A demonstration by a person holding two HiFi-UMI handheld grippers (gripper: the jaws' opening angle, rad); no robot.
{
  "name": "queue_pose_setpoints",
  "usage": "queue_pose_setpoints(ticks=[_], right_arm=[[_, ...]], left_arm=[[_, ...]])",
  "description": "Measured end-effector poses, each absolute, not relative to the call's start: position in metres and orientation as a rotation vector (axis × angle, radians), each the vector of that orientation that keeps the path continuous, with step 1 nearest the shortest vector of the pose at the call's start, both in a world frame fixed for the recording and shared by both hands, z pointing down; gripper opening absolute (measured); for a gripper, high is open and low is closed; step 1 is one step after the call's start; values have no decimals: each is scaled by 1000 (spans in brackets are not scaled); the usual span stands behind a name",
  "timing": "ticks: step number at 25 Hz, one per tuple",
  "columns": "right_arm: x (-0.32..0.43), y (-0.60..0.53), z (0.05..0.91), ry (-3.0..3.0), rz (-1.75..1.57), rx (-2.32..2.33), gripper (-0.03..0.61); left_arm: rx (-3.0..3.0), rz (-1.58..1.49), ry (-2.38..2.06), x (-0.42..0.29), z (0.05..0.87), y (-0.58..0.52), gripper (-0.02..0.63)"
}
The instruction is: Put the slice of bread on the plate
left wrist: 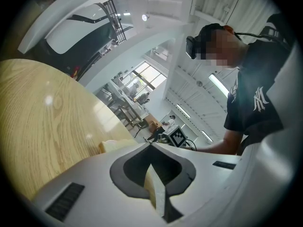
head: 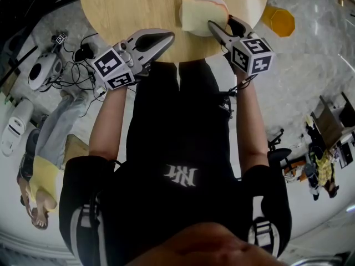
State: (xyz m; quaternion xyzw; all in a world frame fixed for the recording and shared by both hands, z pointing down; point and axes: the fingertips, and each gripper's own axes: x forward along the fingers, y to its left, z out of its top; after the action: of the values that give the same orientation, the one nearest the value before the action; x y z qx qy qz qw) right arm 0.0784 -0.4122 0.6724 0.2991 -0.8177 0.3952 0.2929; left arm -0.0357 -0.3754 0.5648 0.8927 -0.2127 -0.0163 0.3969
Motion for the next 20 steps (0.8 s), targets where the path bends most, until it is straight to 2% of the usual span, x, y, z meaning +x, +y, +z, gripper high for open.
queue_pose_setpoints(ticks=[11, 20], right_arm=[[84, -416, 683, -2108, 854, 827, 295], [82, -417, 682, -2109, 721, 816, 296]], left_arm=[[2260, -40, -535, -37, 568, -369, 6], [2261, -49, -540, -36, 568, -363, 5]])
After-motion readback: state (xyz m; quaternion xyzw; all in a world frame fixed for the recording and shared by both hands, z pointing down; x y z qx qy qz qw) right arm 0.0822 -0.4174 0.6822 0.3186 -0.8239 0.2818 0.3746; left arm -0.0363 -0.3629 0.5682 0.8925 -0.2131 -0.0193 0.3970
